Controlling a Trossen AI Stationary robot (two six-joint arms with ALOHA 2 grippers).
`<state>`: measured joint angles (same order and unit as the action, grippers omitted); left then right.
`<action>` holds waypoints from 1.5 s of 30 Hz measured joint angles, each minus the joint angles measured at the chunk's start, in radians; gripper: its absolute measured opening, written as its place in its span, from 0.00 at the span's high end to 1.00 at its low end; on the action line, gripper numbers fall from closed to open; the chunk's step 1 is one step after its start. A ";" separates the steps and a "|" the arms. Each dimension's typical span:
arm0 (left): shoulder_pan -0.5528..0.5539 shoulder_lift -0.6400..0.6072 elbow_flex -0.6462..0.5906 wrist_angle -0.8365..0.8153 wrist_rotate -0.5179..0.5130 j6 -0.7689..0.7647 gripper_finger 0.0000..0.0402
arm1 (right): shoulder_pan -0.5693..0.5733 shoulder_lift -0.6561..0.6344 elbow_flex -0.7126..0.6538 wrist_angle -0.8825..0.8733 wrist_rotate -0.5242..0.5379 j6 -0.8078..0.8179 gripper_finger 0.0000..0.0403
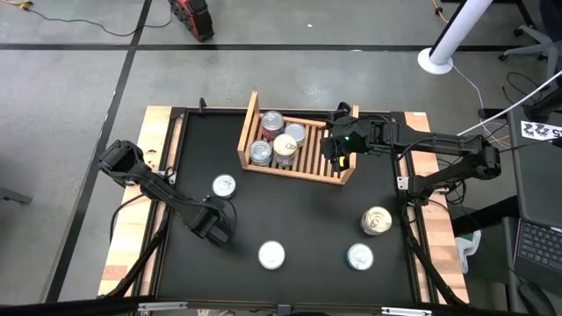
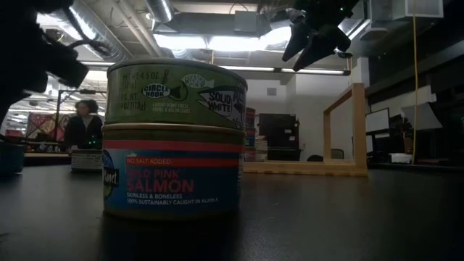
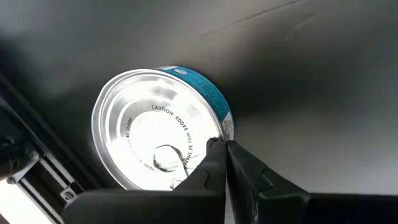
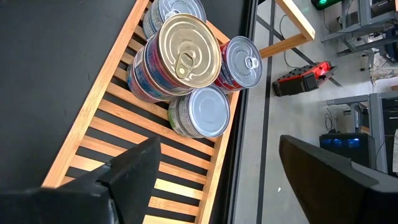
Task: Stack canned seafood by type on shelf
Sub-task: Stack the light blue tuna can on top of the other light blue tuna can on the shelf
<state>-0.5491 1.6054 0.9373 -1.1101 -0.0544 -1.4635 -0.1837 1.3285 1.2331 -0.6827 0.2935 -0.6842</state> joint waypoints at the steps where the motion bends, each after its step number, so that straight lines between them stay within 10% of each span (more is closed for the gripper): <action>1: 0.000 0.000 0.008 0.004 -0.003 0.009 1.00 | 0.000 0.000 0.000 0.000 0.000 0.000 0.19; 45: 0.380 -0.002 0.068 0.587 -0.108 0.725 1.00 | 0.000 0.000 0.000 0.001 0.000 0.000 0.19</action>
<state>-0.1693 1.6039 1.0054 -0.5232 -0.1623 -0.7385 -0.1837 1.3285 1.2331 -0.6820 0.2935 -0.6842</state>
